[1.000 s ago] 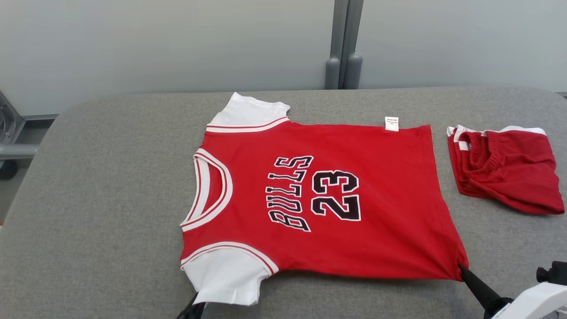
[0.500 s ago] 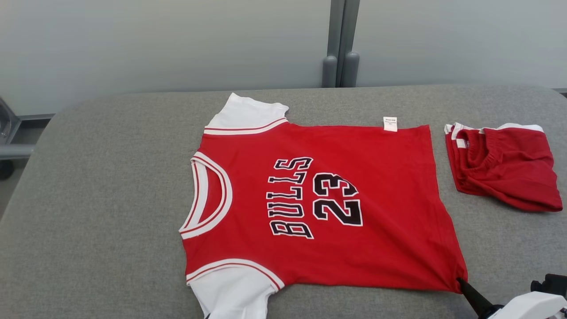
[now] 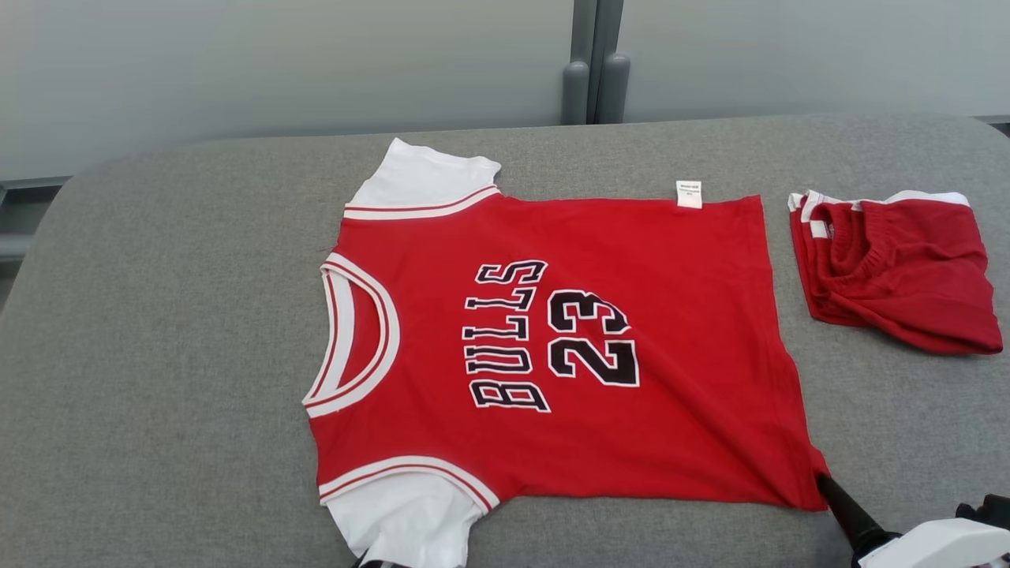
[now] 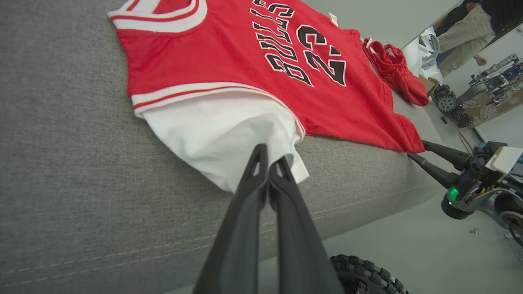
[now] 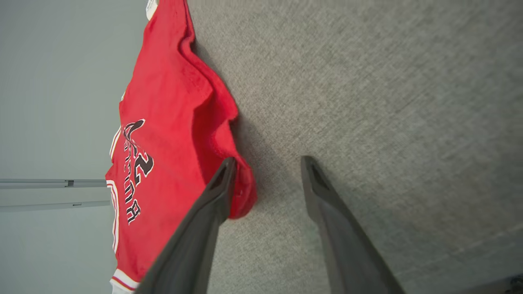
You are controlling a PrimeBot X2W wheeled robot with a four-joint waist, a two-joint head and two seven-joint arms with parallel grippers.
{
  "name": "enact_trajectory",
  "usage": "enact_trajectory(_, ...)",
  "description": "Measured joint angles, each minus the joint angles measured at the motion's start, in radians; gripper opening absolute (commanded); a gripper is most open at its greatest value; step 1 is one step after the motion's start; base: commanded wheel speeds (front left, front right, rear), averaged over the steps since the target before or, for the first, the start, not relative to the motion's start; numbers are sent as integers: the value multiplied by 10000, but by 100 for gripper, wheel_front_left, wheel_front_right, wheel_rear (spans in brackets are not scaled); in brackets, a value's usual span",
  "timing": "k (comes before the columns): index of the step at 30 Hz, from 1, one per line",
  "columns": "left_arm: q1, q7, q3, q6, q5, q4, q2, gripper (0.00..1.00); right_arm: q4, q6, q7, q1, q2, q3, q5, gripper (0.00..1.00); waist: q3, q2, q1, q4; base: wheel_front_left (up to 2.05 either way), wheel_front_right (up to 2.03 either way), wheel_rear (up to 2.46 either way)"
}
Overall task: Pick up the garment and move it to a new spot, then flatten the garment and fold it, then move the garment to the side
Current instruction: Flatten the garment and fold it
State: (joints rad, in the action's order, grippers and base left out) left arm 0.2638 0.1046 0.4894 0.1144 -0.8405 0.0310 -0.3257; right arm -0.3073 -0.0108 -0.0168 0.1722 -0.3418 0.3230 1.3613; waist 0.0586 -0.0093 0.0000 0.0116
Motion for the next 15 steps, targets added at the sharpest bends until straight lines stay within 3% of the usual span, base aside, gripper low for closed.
enact_trajectory(1, -1, -84, 13, 0, -69, -50, -4, 4, -21, -8, -75, -1, -21, -35, 10, 100, 33, 0, 0, -3, 0, 0, 0)
enact_trajectory(3, -1, -173, 36, 0, -90, -153, -31, 40, -27, -115, -123, -3, -84, -121, 12, 100, 92, 0, 0, -7, 0, 0, 0)
enact_trajectory(4, -1, -174, 29, 0, -90, -165, -48, 83, -42, -150, -176, -1, -119, -173, 12, 100, 119, 0, 0, -8, 0, 0, 0)
enact_trajectory(5, -18, -238, 15, -4, -82, -171, -75, 100, -63, -190, -242, 10, -242, -226, 10, 100, 158, 0, 0, -13, 0, 0, 0)
enact_trajectory(15, -133, -314, -272, -234, 2, 157, -337, 100, 345, -332, -639, 49, -1181, -593, -416, 100, 273, 0, 0, -229, 0, 0, 0)
